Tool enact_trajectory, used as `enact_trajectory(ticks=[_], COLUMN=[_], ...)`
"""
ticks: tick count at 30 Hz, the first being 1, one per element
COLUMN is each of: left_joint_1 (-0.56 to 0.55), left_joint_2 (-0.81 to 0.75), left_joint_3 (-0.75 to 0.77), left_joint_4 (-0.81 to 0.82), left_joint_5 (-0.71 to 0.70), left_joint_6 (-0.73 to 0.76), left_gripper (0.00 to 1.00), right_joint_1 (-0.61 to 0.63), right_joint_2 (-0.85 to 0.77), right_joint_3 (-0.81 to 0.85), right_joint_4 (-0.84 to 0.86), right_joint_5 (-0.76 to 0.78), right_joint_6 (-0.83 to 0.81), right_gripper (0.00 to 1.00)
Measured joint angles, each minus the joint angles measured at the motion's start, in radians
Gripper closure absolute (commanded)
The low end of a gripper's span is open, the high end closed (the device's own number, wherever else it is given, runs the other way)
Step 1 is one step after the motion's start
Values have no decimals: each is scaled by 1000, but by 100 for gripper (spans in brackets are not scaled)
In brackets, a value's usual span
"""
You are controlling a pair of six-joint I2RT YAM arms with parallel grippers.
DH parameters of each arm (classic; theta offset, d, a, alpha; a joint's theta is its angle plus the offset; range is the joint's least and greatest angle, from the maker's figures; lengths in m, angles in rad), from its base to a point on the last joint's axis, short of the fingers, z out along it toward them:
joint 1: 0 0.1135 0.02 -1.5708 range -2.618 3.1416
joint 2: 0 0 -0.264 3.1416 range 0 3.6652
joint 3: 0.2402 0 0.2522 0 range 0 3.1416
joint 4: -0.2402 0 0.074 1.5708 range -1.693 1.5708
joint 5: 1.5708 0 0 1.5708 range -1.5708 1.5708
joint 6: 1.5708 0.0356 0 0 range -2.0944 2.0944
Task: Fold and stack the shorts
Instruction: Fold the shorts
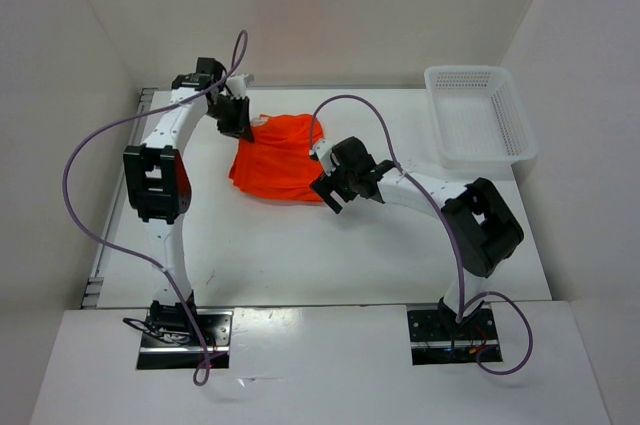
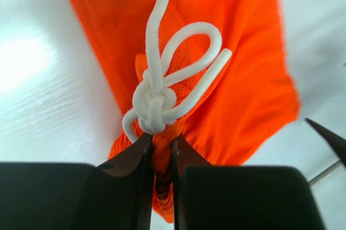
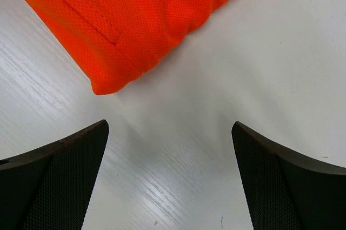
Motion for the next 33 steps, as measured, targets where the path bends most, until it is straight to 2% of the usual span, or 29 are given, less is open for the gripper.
enact_trajectory(ticks=[6, 13, 15, 16, 17, 18, 20, 25, 33], left_joint_1=[-31, -28, -25, -22, -19, -15, -8, 4, 20], left_joint_2=[-29, 26, 65, 90, 109, 130, 175, 208, 190], left_joint_3=[123, 147, 147, 147, 148, 155, 174, 193, 204], left_joint_4=[-6, 10, 21, 30, 35, 35, 41, 49, 84], left_joint_5=[33, -23, -43, -53, -60, -65, -74, -97, -161], left_joint_6=[0, 0, 1, -1, 3, 2, 2, 1, 0], left_gripper=[86, 78, 70, 62, 62, 51, 36, 13, 11], right_joint_1=[0, 0, 0, 0, 0, 0, 0, 0, 0], right_joint_2=[0, 0, 0, 0, 0, 0, 0, 0, -14], right_joint_3=[0, 0, 0, 0, 0, 0, 0, 0, 1], right_joint_4=[0, 0, 2, 2, 3, 5, 8, 21, 25], right_joint_5=[0, 1, 6, 10, 13, 16, 23, 43, 27], right_joint_6=[-5, -14, -15, -15, -16, -18, -21, -25, -29], right_gripper=[0, 0, 0, 0, 0, 0, 0, 0, 0])
